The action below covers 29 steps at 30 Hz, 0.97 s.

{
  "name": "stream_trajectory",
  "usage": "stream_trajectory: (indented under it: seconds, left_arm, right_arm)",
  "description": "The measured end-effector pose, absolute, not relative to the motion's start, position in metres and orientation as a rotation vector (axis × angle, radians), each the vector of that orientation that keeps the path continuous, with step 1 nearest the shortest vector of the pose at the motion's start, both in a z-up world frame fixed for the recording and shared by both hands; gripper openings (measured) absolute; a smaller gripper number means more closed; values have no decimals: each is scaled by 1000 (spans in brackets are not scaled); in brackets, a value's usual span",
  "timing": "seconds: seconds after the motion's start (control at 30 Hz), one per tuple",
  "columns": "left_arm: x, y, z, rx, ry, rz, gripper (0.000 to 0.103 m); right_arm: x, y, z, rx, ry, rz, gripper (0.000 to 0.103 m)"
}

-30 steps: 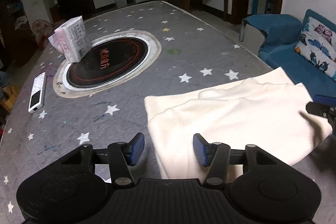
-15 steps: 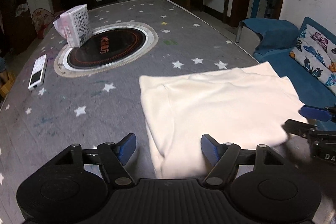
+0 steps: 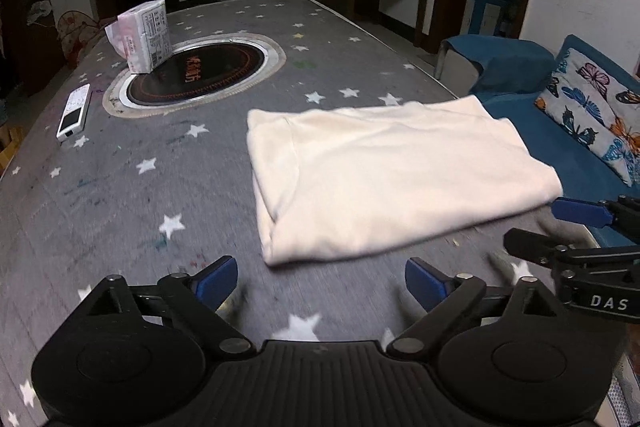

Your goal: Fold clothes

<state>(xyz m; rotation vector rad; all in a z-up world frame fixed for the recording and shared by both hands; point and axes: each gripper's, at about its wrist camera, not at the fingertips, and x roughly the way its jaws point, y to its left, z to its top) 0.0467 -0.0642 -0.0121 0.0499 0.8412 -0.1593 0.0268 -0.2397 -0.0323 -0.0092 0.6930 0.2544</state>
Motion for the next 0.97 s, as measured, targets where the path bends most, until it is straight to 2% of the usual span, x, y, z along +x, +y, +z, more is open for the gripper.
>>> stream_trajectory:
  seconds: [0.37,0.97]
  left_arm:
    - [23,-68,-19,60,846,-161,99]
    - [5,-65,-20,62,839,-154,100]
  right_arm:
    - [4,-236,-38,-14,703,252,82]
    - [-8,-224,-38,-44,698,270,88]
